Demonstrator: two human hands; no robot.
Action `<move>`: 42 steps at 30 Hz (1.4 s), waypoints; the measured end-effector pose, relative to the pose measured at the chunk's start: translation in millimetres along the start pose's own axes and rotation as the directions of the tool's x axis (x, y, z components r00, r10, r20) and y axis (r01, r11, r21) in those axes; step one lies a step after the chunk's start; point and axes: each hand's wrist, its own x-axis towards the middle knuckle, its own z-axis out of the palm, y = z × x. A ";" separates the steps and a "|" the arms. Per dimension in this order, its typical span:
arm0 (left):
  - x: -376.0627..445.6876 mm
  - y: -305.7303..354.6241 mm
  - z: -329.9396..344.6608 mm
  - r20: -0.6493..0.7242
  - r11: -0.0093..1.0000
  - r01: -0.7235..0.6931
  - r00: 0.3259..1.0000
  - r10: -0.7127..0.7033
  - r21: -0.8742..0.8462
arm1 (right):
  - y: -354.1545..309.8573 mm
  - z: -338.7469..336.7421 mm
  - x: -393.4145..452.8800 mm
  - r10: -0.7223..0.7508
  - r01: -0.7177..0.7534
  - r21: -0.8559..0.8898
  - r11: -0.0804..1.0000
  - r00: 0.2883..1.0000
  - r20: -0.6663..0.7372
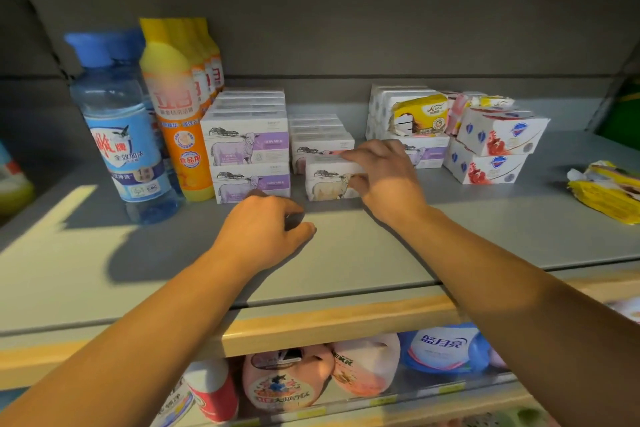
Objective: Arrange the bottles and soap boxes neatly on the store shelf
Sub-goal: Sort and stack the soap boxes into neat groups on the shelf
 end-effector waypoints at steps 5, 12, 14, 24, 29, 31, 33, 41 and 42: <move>1.5 -0.3 0.3 -0.010 0.999 -0.031 0.999 0.031 -0.007 | 1.1 18.3 23.9 0.012 -0.012 -0.010 1.000 0.999 0.029; 4.4 -2.4 3.1 -0.014 0.999 -0.026 1.000 0.025 -0.032 | 1.2 32.3 35.9 0.003 -0.003 -0.018 1.000 1.000 -0.010; 5.1 -3.0 3.7 -0.016 0.999 -0.027 1.000 0.026 -0.037 | 1.4 32.7 37.3 -0.016 0.015 -0.021 1.000 1.000 -0.008; 7.1 -5.6 8.6 -0.017 0.999 0.001 1.000 -0.002 -0.052 | 1.7 36.1 35.7 -0.038 0.038 -0.014 0.999 0.998 -0.046; 7.7 -6.7 8.9 -0.013 0.998 0.006 1.000 -0.006 -0.061 | 1.0 37.2 35.9 -0.021 0.021 -0.012 1.000 0.999 -0.035; 7.9 -7.4 9.3 -0.014 0.998 0.005 1.000 -0.006 -0.059 | 0.3 35.7 35.0 -0.021 0.020 -0.024 1.000 1.000 -0.021; 8.8 -7.7 8.0 -0.019 0.997 0.018 1.000 -0.019 -0.076 | -1.0 31.4 32.3 -0.036 0.037 -0.038 0.999 0.999 0.022; 11.2 -0.4 2.1 -0.041 0.991 0.046 0.998 -0.051 -0.122 | 41.3 -30.3 39.6 0.061 -0.074 -0.160 0.984 0.994 -0.087; 11.3 -0.1 1.8 -0.042 0.992 0.045 0.998 -0.051 -0.122 | 50.0 -38.1 44.1 0.072 -0.094 -0.208 0.974 0.991 -0.110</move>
